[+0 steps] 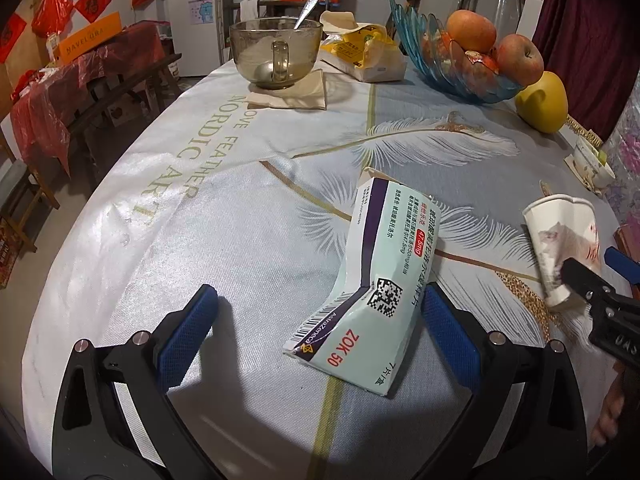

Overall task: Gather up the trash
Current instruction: 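Move the open right tool over the crumpled white paper cup, then close the left tool on the medicine box while the right tool grasps the paper cup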

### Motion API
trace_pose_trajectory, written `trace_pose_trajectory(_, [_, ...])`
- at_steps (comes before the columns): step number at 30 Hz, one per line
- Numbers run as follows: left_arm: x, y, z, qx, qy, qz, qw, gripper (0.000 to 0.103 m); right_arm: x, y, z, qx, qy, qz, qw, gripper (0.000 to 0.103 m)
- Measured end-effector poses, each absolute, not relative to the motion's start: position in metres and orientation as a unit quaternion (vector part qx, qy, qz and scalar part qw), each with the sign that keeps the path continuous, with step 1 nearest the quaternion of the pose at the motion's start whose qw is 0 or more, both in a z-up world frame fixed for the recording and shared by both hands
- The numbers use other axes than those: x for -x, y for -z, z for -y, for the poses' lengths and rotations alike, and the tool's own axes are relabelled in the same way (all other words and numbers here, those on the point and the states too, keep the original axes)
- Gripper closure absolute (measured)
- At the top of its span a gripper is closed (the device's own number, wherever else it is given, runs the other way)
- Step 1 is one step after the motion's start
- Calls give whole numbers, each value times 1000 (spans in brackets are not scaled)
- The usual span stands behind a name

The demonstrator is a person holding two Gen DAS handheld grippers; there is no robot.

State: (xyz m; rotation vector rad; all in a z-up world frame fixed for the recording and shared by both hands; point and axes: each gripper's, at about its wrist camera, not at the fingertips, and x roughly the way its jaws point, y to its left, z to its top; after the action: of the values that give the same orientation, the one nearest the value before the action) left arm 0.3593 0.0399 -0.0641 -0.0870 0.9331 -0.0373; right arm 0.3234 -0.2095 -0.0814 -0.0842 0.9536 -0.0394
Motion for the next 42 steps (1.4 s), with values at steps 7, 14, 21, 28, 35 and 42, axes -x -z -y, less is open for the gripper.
trace_pose_trajectory(7, [-359,64,-40,42,18,-450,892,6,-296,65,283,-3,45,-435,899,6])
trace_pose_trajectory(14, [-359,64,-40,43,18,-449,892,6,-308,66,259,5,-86,-437,895,6])
trace_pose_trajectory(21, [-360,64,-39,40,16,-450,892,6,-324,79,231,96,-117,-435,888,6])
trace_pose_trajectory(28, [-360,64,-39,40,16,-450,892,6,-345,94,225,114,-117,-446,880,6])
trace_pose_trajectory(35, [-361,65,-38,34,16,-452,891,6,-353,97,239,69,-118,-459,878,7])
trace_pose_trajectory(42, [-359,65,-18,-7,61,-451,890,6,-359,104,247,33,-131,-479,867,22])
